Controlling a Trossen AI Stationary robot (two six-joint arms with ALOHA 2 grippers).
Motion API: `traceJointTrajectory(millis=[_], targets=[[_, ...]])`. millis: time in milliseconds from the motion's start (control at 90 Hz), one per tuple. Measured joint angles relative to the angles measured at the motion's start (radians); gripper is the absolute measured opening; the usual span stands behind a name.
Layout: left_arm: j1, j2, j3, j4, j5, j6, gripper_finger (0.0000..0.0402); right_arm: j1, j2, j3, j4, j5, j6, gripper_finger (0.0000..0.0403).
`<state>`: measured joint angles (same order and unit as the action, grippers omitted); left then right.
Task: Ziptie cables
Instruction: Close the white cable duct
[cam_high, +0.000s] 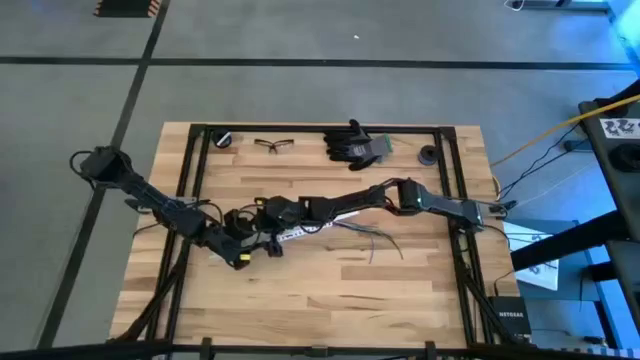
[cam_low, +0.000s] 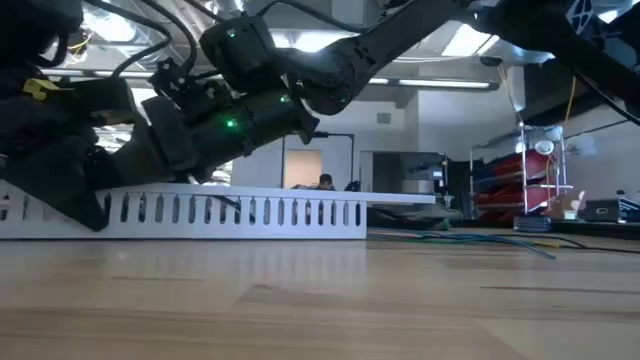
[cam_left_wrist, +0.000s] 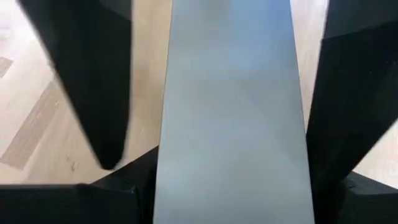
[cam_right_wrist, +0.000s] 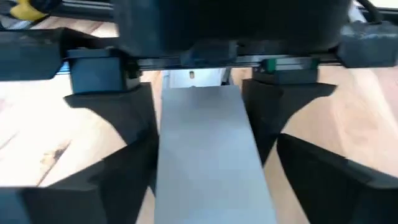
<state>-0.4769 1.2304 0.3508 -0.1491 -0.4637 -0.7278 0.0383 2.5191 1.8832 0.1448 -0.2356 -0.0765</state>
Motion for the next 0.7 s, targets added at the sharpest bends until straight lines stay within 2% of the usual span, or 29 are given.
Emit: traceJointTrajectory(millis=[178, 322, 433, 578, 700], targets=[[0.034, -0.012, 0.034, -0.016, 0.024, 0.096, 0.0238, -0.018, -0.056, -0.002, -0.108, 0.000, -0.016, 0.0352], [0.033, -0.088, 0.115, -0.207, 0.029, 0.107, 0.0237, -0.025, -0.129, -0.002, -0.216, -0.002, -0.036, 0.0346], [0.013, -0.154, 0.132, -0.329, 0.033, 0.077, 0.0237, -0.030, -0.163, -0.002, -0.254, -0.004, -0.040, 0.0343], [0.018, -0.182, 0.117, -0.323, 0.044, 0.085, 0.0237, -0.024, -0.167, -0.002, -0.248, -0.002, -0.041, 0.0343], [0.079, -0.163, 0.098, -0.254, 0.135, 0.116, 0.0250, -0.024, -0.167, -0.002, -0.239, 0.024, -0.059, 0.0344]])
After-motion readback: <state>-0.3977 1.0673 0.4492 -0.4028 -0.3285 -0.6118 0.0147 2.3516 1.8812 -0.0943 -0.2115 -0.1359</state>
